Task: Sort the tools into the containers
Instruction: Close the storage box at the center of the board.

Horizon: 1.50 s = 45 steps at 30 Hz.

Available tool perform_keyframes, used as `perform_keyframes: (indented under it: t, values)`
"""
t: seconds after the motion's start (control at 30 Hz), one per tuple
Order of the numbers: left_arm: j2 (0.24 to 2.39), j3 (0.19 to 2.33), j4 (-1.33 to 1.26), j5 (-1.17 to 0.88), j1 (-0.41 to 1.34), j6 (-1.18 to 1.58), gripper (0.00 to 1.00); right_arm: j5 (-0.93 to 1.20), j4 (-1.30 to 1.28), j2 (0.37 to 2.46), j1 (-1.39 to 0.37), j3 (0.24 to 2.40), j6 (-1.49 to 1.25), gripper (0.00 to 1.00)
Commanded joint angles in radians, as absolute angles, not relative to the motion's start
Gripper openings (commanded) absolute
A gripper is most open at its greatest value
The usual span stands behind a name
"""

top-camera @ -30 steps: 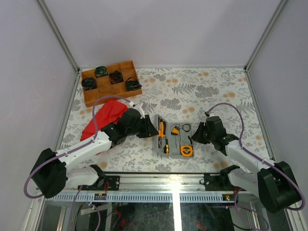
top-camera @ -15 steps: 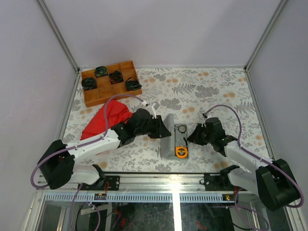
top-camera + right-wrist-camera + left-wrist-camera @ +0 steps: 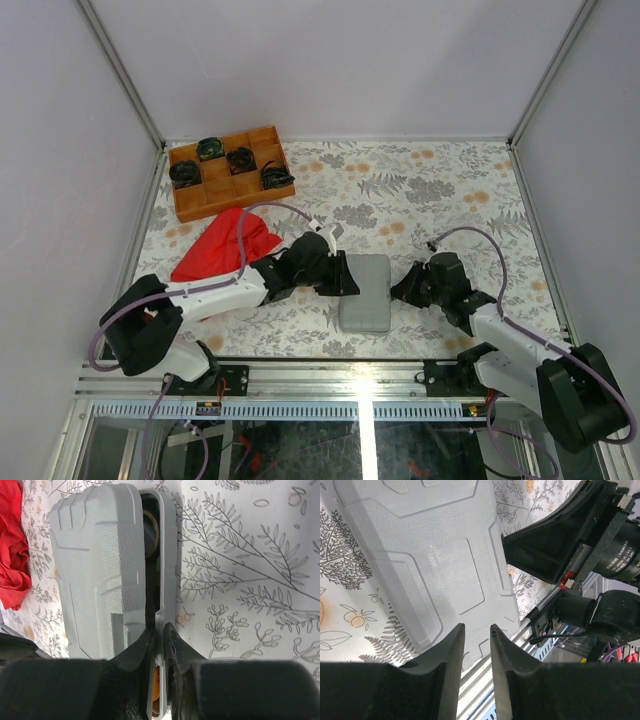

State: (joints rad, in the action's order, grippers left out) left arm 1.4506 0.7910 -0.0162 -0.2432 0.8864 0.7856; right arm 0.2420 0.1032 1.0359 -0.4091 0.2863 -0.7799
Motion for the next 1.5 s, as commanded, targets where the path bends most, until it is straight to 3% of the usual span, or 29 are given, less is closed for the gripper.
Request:
perform_keyframes:
  t: [0.0, 0.43, 0.7, 1.0, 1.47]
  values:
    - [1.479, 0.854, -0.05, -0.206, 0.907, 0.769, 0.25, 0.156, 0.108, 0.95, -0.418, 0.243, -0.882, 0.15]
    - [1.654, 1.056, 0.103, -0.098, 0.982, 0.694, 0.25, 0.068, 0.078, 0.752, -0.418, 0.186, -0.937, 0.32]
    - [1.73, 1.091, 0.15, -0.057, 1.013, 0.674, 0.24, -0.055, -0.078, 0.637, -0.418, 0.233, -0.93, 0.33]
    - [1.75, 1.036, 0.176, 0.012, 1.031, 0.671, 0.21, -0.182, -0.303, 0.708, -0.419, 0.342, -0.874, 0.31]
    - [1.885, 1.038, 0.275, 0.058, 1.071, 0.653, 0.1, -0.077, -0.233, 0.847, -0.419, 0.357, -0.842, 0.31]
